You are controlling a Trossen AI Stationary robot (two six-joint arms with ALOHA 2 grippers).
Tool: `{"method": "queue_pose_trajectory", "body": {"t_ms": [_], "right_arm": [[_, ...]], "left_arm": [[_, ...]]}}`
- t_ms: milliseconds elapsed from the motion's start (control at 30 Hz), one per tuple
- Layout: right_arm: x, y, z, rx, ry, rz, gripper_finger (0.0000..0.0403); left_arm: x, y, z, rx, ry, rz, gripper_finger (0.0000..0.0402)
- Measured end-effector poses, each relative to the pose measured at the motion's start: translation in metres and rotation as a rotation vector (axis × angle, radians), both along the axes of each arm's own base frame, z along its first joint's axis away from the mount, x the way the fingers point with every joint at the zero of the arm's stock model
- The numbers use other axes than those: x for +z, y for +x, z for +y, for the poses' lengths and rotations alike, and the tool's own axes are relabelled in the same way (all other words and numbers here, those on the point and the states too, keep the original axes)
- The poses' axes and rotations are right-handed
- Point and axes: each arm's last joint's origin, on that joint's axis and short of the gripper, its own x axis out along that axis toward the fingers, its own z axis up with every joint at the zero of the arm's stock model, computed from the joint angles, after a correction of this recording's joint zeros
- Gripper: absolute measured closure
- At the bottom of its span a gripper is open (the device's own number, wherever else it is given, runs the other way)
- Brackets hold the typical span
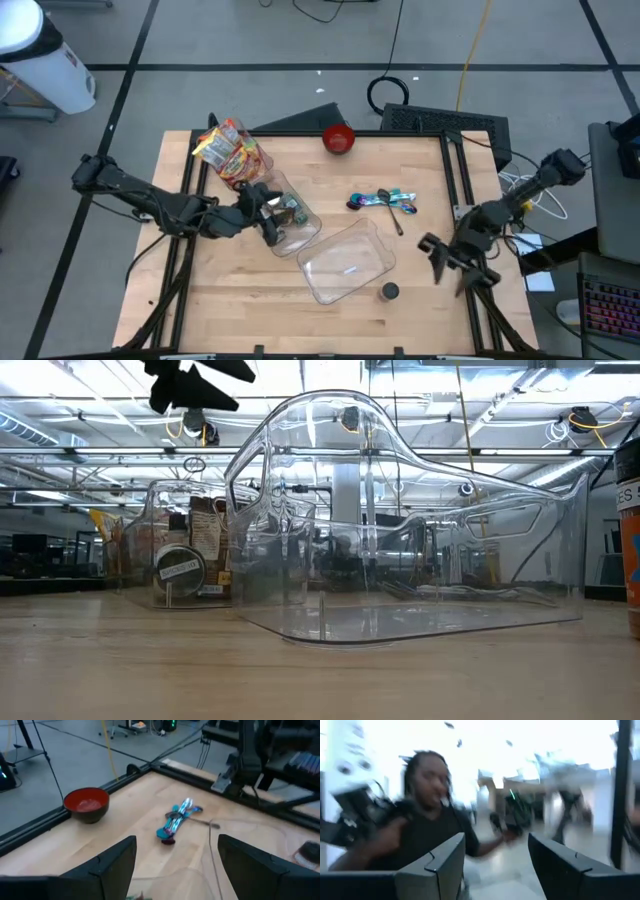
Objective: Pick & Place Food Item
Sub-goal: Put the orange seasoning bottle into the middle transparent bin
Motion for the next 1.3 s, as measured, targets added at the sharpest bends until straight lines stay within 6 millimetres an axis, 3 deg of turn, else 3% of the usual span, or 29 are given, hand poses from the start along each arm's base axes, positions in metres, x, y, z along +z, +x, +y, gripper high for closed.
{"method": "queue_pose_trajectory", "body": {"t_ms": [67, 133, 300, 433, 600, 900, 1300], "right_arm": [[-0.001, -0.003, 0.002, -0.018, 0.045, -0.080, 0.0193], [-0.003, -0.001, 0.005, -0.104, 0.059, -0.051, 0.0193], [-0.011, 0.011, 0.023, -0.354, -0.189, 0.228, 0.0174], [-0.017, 0.010, 0.038, -0.488, -0.360, 0.446, 0.0141], [-0.034, -0.002, 0.049, -0.503, -0.436, 0.635, 0.0113], [-0.075, -0.005, 0.057, -0.612, -0.494, 0.903, 0.0121], [-0.127, 0.008, 0.071, -0.622, -0.459, 0.919, 0.0122]], "left_arm": [[0.001, 0.000, 0.001, 0.003, -0.005, -0.013, 0.0120], [0.001, 0.001, 0.001, -0.003, -0.010, -0.012, 0.0121], [0.001, 0.001, 0.001, -0.001, -0.025, -0.016, 0.0121], [0.001, 0.001, 0.001, -0.005, -0.031, -0.017, 0.0121], [0.001, 0.001, 0.001, -0.004, -0.036, -0.020, 0.0121], [0.001, 0.001, 0.001, 0.005, -0.066, -0.033, 0.0121], [0.001, 0.001, 0.001, 0.013, -0.080, -0.042, 0.0121]]}}
